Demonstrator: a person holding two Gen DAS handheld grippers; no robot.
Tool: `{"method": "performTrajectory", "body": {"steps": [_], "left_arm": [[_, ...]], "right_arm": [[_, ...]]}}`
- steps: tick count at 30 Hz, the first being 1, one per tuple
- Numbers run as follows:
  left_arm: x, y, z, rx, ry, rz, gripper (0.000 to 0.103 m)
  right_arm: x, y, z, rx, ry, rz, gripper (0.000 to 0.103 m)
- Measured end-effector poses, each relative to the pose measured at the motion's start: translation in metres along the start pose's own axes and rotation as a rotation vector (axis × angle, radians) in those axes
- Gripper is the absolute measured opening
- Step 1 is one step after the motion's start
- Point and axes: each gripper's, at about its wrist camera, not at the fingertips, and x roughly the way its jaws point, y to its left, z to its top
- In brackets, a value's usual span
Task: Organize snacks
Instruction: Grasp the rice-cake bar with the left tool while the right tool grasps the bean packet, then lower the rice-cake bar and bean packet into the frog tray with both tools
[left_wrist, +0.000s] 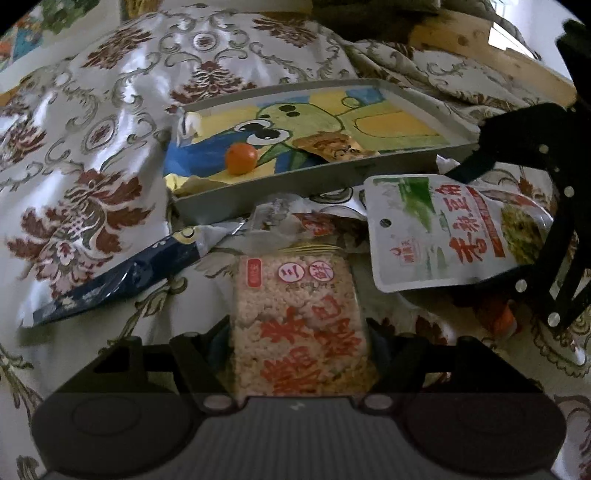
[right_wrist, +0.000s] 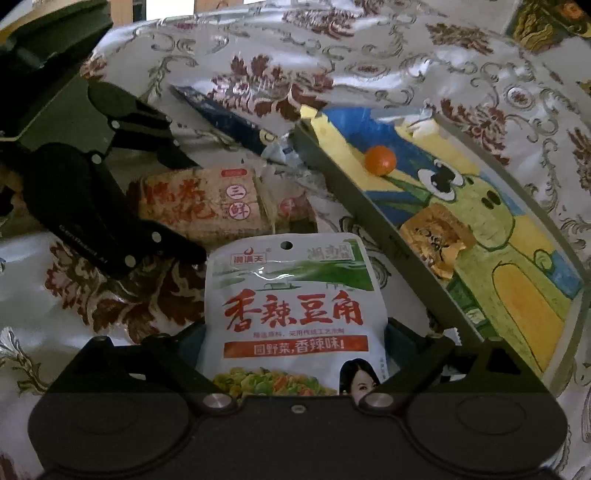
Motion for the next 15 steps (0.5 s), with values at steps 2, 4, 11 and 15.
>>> {"method": "performTrajectory", "body": {"steps": [2,4,11,15], "left_arm": [[-0.005,0.001,-0.002,-0.014,0.002,0.007,0.076],[-0.01,0.001,-0.005,-0.019,-0.001,0.011,0.076],[-0.034,0.013,-0.01,-0.126,-0.023,-0.009,0.076],[-0.042,0.019,-0.006,-0.157,-0.062,-0.004,0.076]], "right_arm": [[-0.004,0.0,0.0,0.018,-0.015,-0.001,0.095],[-0.008,0.0,0.0,0.029,-0.031,-0.009,0.095],[-0.02,-0.001,0.003,0.071,-0.082,-0.037,0.095],[-0.024,-0.004,0.005,0.094,-0.102,-0.046,0.095]]}}
